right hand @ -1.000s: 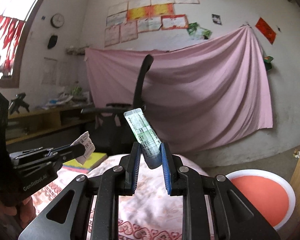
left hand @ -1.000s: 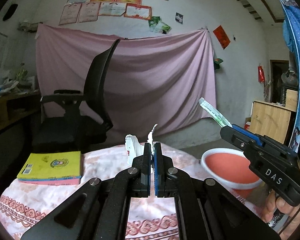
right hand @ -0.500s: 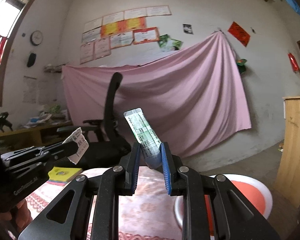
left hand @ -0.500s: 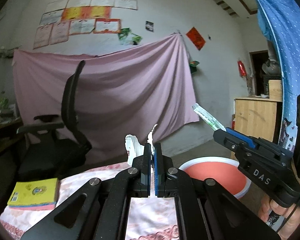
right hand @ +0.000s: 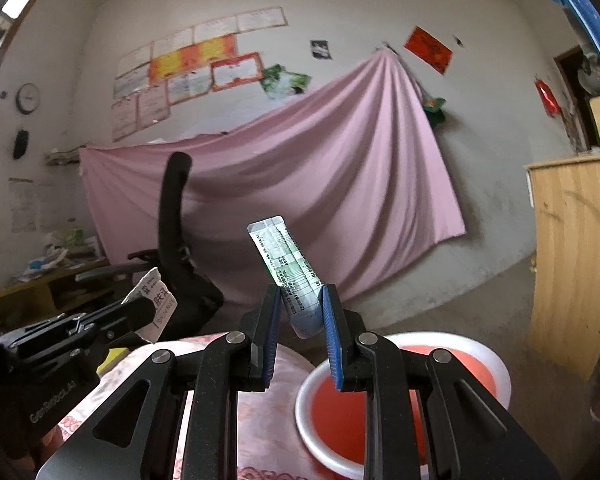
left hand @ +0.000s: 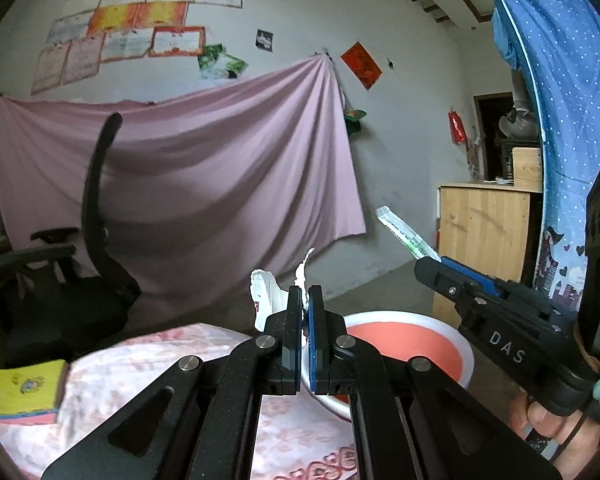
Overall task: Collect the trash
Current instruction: 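Lift the tag and tube and carry both tools over the orange basin, then open both tools to drop the tag and tube into the basin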
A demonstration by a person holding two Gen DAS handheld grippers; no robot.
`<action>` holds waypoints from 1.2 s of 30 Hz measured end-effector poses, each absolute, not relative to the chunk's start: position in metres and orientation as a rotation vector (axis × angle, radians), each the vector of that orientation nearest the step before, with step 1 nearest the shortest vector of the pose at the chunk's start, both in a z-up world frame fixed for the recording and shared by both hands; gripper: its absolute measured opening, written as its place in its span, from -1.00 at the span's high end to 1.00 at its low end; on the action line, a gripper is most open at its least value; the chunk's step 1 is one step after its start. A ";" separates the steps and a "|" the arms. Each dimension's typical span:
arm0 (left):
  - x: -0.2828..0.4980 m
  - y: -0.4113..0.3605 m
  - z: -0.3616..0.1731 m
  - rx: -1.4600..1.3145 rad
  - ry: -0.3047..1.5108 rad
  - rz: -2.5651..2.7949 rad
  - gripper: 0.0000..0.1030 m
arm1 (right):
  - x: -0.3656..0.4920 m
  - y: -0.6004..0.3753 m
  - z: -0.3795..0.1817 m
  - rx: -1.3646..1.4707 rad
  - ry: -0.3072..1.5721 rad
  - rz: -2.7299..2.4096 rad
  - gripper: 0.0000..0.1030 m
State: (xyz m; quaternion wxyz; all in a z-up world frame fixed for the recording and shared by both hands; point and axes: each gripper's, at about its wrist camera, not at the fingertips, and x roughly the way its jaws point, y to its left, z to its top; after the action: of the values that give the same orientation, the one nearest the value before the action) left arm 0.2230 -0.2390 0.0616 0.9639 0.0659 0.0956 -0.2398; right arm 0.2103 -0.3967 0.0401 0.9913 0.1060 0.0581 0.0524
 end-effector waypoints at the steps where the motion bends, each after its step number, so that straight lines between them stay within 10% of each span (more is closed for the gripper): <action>1: 0.226 -0.243 0.061 0.129 0.205 -0.492 0.98 | 0.214 -0.400 0.038 0.224 0.133 0.094 0.63; 36: 0.330 -0.297 0.038 -0.097 0.670 -0.633 0.96 | 0.257 -0.464 -0.004 0.394 0.439 -0.029 0.57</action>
State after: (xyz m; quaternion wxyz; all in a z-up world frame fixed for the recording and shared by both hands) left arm 0.3298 -0.2972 0.0379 0.8946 -0.0466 0.3230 -0.3054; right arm 0.2568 -0.4642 -0.0044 0.9567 0.1940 0.2165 -0.0144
